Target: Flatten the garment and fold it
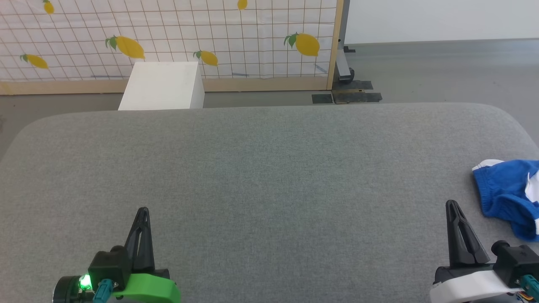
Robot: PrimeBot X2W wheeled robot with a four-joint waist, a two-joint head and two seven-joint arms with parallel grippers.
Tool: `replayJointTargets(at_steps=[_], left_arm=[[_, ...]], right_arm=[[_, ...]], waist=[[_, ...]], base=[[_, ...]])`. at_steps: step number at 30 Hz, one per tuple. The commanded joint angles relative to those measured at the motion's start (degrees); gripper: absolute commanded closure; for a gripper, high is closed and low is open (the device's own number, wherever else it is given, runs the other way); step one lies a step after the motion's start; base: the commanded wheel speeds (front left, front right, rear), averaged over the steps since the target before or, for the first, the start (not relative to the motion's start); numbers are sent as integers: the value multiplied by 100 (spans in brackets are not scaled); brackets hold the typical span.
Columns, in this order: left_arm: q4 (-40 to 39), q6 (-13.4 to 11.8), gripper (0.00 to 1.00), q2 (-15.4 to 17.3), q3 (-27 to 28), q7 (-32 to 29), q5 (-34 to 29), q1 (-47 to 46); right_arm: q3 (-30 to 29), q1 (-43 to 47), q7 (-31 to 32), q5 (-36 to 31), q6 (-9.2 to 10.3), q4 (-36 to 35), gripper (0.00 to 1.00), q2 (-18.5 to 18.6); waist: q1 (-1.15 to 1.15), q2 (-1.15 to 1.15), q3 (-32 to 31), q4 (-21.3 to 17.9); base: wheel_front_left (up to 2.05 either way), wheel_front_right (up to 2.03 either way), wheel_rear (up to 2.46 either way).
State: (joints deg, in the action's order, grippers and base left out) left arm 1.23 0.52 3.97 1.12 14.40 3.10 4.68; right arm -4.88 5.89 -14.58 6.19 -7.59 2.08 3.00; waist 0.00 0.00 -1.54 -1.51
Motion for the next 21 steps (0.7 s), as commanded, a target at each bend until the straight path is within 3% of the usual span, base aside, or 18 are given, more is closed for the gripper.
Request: replayJointTargets(at_steps=[1, 21], left_arm=[[-5, -2, 100, -3, -3, -25, -11, -17], [-24, -10, 100, -21, -21, -259, -60, -91]], right_arm=[[14, -23, 48, -23, 0, -8, 100, 0], [93, -116, 281, -121, 2, -41, 100, -2]], waist=[[0, 0, 2, 2], [0, 0, 27, 27]], base=[[0, 0, 0], [0, 0, 0]])
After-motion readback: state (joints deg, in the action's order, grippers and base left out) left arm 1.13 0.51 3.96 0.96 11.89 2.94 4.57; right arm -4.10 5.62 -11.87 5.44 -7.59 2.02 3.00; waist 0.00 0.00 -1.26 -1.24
